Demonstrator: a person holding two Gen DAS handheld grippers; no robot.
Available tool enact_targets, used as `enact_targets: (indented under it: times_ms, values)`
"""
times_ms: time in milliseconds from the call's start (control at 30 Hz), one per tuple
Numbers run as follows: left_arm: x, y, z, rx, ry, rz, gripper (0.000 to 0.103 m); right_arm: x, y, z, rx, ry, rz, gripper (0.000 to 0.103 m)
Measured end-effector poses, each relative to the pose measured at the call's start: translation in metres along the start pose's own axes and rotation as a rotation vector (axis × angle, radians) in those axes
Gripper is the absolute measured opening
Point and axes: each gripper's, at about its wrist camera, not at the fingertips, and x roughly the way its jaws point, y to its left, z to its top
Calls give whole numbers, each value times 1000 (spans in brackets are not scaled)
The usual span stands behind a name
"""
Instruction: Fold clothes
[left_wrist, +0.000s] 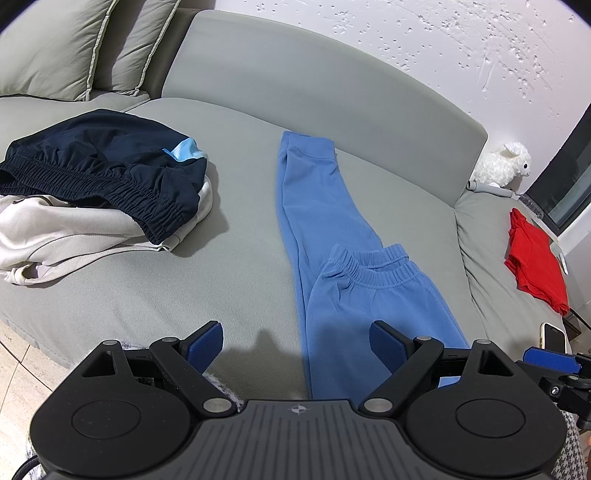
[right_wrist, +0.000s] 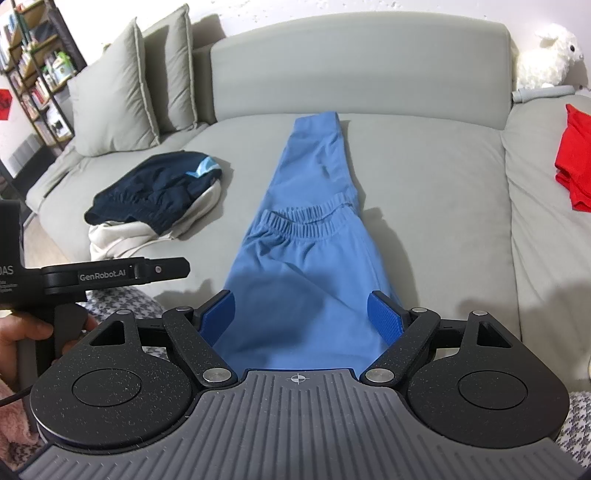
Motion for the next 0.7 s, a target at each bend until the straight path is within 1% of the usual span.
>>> enact_targets:
  times_ms: [267, 333, 367, 467, 633, 700]
  values:
    - [-2, -3, 3, 16, -1, 13, 85, 2, -3, -1, 4, 5, -5, 84]
    - [-6, -6, 5, 31, -24, 5, 85, 2, -5, -2, -2, -4, -16, 84]
    - [-8, -7, 7, 39, -36, 1, 85, 2, -6, -2, -5, -6, -24, 84]
    - [-7, -15, 10, 81, -38, -16, 85, 3, -12, -1, -9, -9, -42, 84]
    - [6, -27, 23, 163, -36, -28, 85, 13, -25, 5, 4, -5, -63, 84]
    - [16, -26, 33, 167, -41, -29, 85, 23, -32, 12, 5, -2, -64, 84]
